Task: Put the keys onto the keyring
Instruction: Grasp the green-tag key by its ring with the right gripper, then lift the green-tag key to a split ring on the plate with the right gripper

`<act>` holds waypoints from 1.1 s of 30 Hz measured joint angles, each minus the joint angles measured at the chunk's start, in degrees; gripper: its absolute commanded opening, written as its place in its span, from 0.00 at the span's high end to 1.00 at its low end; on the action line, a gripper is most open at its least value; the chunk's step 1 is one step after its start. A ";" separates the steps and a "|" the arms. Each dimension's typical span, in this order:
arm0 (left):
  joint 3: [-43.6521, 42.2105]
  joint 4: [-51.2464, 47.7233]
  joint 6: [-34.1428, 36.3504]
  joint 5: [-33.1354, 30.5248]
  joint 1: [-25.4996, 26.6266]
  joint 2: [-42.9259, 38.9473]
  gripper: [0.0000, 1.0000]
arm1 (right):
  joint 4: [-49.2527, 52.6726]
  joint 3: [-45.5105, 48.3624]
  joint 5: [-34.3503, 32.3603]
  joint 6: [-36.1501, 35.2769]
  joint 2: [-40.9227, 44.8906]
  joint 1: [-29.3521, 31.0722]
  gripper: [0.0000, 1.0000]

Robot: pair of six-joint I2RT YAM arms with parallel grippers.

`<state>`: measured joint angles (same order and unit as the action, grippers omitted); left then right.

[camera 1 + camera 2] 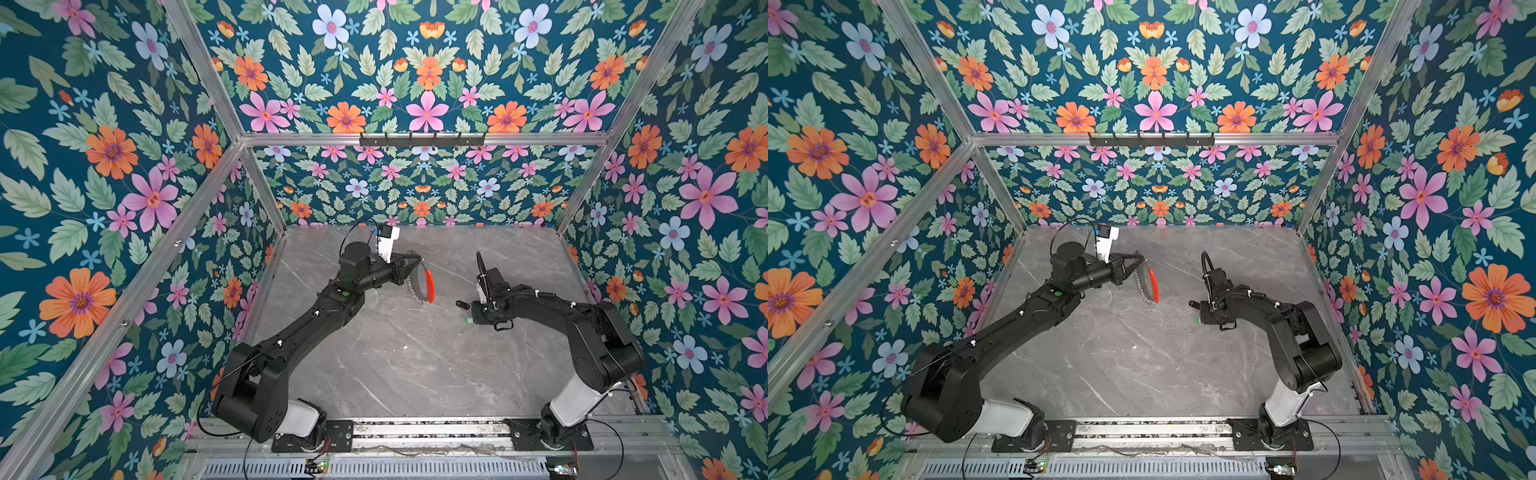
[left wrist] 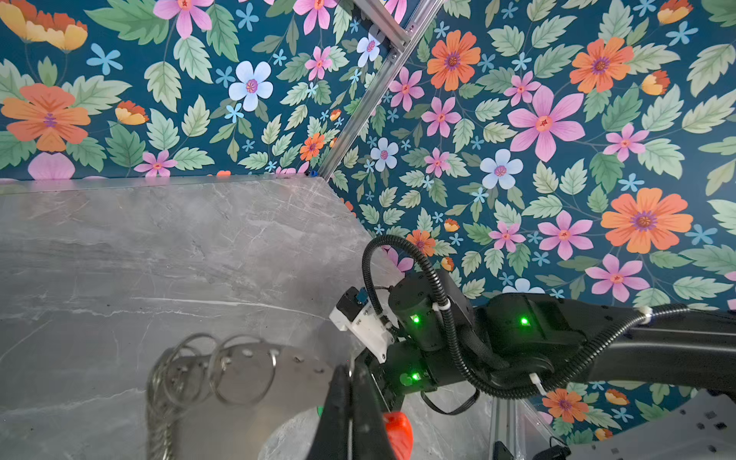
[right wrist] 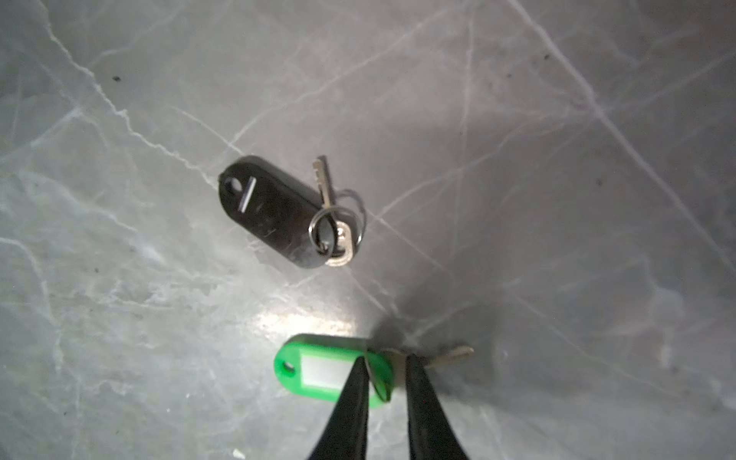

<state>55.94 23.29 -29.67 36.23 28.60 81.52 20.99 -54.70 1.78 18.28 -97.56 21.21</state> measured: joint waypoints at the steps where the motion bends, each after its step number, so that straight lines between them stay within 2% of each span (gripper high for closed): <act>1: 0.07 -0.13 0.00 0.04 0.00 0.00 1.00 | -0.02 -0.11 0.02 -0.02 -0.09 0.07 0.83; 9: 0.57 -0.57 0.04 0.66 0.04 0.11 1.00 | 0.04 -0.39 -0.28 -0.28 -0.17 0.33 0.99; 14: -1.03 0.39 0.57 -1.60 0.50 -0.61 1.00 | 1.90 -1.03 -0.57 -0.87 1.99 0.85 1.00; 20: -8.57 7.85 6.21 -3.50 1.86 -4.68 1.00 | 4.15 -3.17 -0.39 -2.78 11.04 2.36 1.00; 27: -10.27 16.37 11.47 -0.83 2.03 -5.66 1.00 | 4.96 -5.33 8.96 -5.92 23.74 2.45 1.00; 33: -10.29 24.92 12.00 4.07 2.03 -3.67 1.00 | 4.96 -9.53 19.26 -7.87 28.85 2.45 1.00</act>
<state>45.65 48.21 -17.67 40.29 30.63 77.84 25.96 -64.23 21.04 10.41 -68.71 23.66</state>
